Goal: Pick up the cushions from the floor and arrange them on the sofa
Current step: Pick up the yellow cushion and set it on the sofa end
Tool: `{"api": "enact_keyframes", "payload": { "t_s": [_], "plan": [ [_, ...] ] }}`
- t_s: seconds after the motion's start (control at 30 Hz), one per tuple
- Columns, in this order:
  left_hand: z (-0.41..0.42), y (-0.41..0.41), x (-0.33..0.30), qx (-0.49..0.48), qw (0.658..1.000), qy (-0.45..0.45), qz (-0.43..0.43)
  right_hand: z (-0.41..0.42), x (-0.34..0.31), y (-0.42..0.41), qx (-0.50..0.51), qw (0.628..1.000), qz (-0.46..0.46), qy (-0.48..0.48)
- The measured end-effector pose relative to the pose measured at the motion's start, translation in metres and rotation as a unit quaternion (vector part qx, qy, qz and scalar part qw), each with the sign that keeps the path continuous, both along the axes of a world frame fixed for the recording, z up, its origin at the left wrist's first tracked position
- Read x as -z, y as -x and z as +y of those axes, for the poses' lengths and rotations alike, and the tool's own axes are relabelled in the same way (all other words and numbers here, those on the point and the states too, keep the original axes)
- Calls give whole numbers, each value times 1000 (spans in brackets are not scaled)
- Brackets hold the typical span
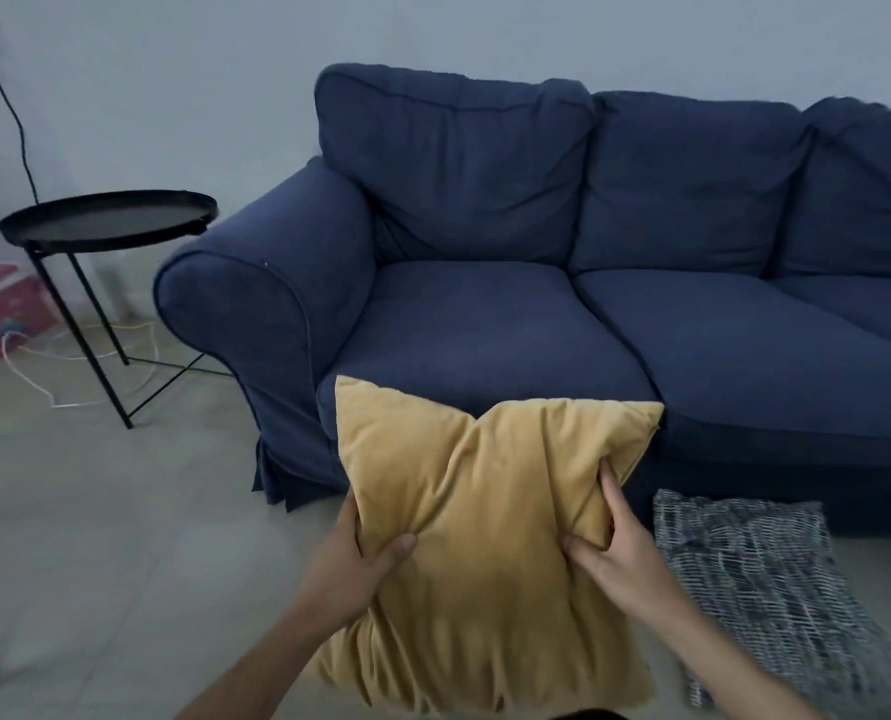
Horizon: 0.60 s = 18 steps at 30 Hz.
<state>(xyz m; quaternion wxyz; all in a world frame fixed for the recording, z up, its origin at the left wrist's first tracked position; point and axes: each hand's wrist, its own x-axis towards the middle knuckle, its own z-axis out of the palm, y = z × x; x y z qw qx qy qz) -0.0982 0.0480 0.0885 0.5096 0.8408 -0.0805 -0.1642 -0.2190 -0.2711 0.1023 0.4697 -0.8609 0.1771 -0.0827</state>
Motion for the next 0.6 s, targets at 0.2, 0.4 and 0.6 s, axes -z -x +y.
{"api": "enact_keyframes", "payload": {
  "t_s": [0.2, 0.4, 0.6],
  "plan": [
    [-13, -45, -90, -3, 999, -1, -34, -19, -86, -47, -33, 999, -35, -1],
    [-30, -67, -151, -2, 999, -31, -13, -39, -139, -72, -52, 998, 19, -15],
    [-38, -78, -221, -26, 999, -37, -16, -57, -206, -95, -51, 996, 51, -46]
  ]
}}
